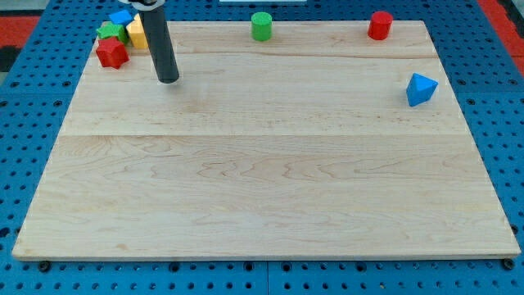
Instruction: Move your hand to the right
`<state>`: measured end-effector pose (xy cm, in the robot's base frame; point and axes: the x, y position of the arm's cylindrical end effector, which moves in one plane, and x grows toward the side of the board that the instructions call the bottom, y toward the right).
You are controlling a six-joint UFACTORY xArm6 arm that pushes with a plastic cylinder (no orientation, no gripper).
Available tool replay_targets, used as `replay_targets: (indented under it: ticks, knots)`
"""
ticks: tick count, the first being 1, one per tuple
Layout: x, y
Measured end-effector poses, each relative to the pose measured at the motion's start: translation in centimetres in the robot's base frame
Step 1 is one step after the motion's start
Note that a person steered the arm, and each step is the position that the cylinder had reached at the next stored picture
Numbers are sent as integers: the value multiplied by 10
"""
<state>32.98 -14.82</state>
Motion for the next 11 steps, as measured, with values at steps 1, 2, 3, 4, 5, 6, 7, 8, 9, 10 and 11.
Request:
replay_targets:
  ticks: [1, 2, 3, 4, 5, 6, 7, 8, 9, 10, 11]
  knots:
    - [-1, 6]
    - [-5, 31]
    - [-14, 57]
    - [-28, 72]
    - [-36, 90]
    - [-36, 174]
    - [-46, 251]
    - [-65, 321]
    - [-77, 375]
    - [-81, 415]
    - [-86, 450]
